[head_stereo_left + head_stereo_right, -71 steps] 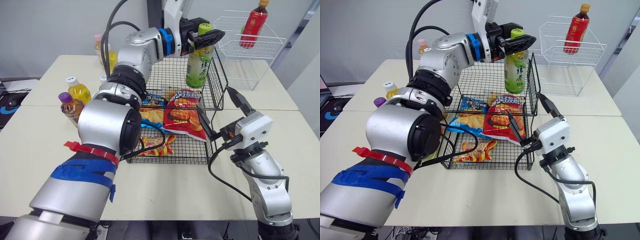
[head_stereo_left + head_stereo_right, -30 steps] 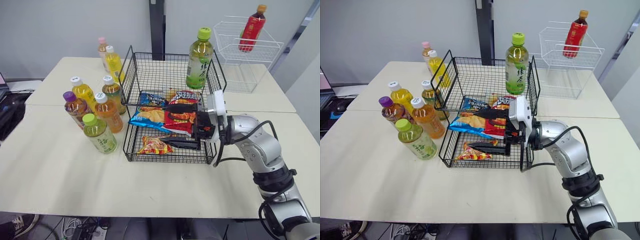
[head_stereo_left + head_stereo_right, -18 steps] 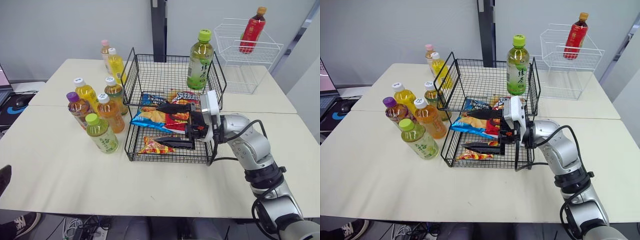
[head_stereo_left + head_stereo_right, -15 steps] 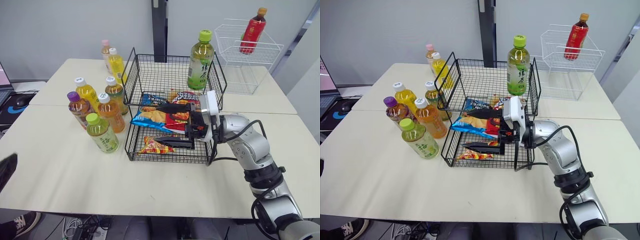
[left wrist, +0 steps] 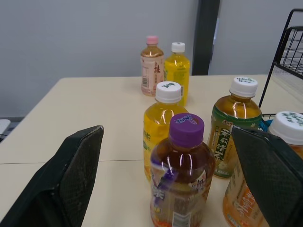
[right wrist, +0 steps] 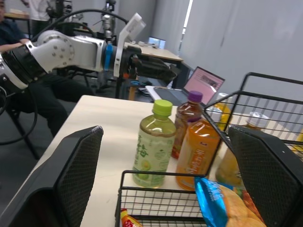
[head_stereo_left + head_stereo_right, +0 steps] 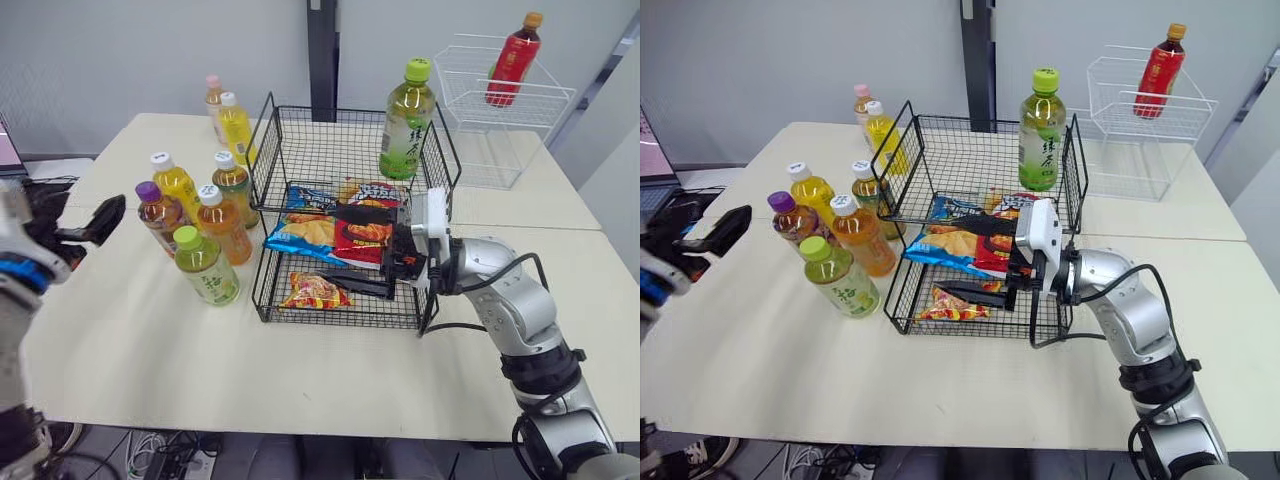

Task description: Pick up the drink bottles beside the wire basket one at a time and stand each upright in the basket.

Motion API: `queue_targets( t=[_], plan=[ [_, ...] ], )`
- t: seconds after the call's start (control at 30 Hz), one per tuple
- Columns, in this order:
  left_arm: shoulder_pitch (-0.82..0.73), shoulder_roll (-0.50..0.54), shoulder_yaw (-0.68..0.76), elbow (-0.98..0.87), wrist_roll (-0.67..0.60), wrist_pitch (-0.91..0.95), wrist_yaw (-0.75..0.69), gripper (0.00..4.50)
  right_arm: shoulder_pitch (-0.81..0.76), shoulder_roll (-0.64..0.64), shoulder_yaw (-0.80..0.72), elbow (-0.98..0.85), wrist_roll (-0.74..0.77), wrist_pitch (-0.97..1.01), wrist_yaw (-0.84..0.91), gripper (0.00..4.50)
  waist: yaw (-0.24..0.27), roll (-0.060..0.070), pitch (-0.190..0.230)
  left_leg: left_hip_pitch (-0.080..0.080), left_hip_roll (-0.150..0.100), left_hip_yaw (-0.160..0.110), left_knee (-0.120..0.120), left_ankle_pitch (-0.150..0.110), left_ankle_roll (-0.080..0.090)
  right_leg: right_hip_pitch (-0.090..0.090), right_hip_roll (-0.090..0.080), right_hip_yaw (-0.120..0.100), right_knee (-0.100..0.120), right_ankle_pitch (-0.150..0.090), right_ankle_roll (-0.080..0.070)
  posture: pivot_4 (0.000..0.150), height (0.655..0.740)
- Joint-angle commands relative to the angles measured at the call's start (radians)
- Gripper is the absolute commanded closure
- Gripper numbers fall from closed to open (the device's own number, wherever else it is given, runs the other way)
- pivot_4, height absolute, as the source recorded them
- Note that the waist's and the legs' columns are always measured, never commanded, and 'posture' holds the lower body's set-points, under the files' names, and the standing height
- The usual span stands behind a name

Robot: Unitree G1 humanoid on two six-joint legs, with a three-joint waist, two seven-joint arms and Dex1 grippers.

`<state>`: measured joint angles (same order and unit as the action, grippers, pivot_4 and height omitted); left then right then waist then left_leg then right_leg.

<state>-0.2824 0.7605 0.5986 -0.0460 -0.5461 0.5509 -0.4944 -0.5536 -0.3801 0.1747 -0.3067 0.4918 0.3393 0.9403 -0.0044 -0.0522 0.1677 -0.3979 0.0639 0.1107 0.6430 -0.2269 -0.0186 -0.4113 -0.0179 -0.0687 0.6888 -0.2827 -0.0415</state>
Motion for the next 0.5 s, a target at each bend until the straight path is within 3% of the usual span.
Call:
queue_targets(
  t=[0.03, 0.23, 0.5],
  plan=[
    [-0.109, 0.008, -0.08, 0.119, 0.07, -0.108, -0.016, 0.04, 0.01, -0.015, -0.03, -0.072, 0.003, 0.01, -0.037, 0.0, -0.001, 0.0, 0.0, -0.001, 0.0, 0.0, 0.0, 0.0, 0.0, 0.0, 0.0, 0.0, 0.0, 0.0, 0.0, 0.15, 0.74],
    [-0.209, -0.023, -0.173, 0.239, 0.111, -0.173, -0.047, 0.04, 0.021, -0.033, -0.037, -0.112, 0.004, 0.03, -0.077, 0.0, -0.002, 0.0, 0.0, -0.001, 0.0, 0.001, -0.001, -0.001, 0.0, 0.0, 0.0, -0.001, -0.002, 0.0, 0.0, 0.15, 0.74],
    [-0.206, -0.04, -0.216, 0.264, 0.141, -0.188, -0.063, 0.04, 0.028, -0.052, -0.041, -0.136, 0.011, 0.043, -0.102, 0.0, -0.002, 0.0, 0.0, -0.002, 0.0, 0.0, -0.001, -0.001, 0.0, 0.0, 0.0, -0.001, -0.003, 0.0, 0.002, 0.15, 0.74]
  ],
)
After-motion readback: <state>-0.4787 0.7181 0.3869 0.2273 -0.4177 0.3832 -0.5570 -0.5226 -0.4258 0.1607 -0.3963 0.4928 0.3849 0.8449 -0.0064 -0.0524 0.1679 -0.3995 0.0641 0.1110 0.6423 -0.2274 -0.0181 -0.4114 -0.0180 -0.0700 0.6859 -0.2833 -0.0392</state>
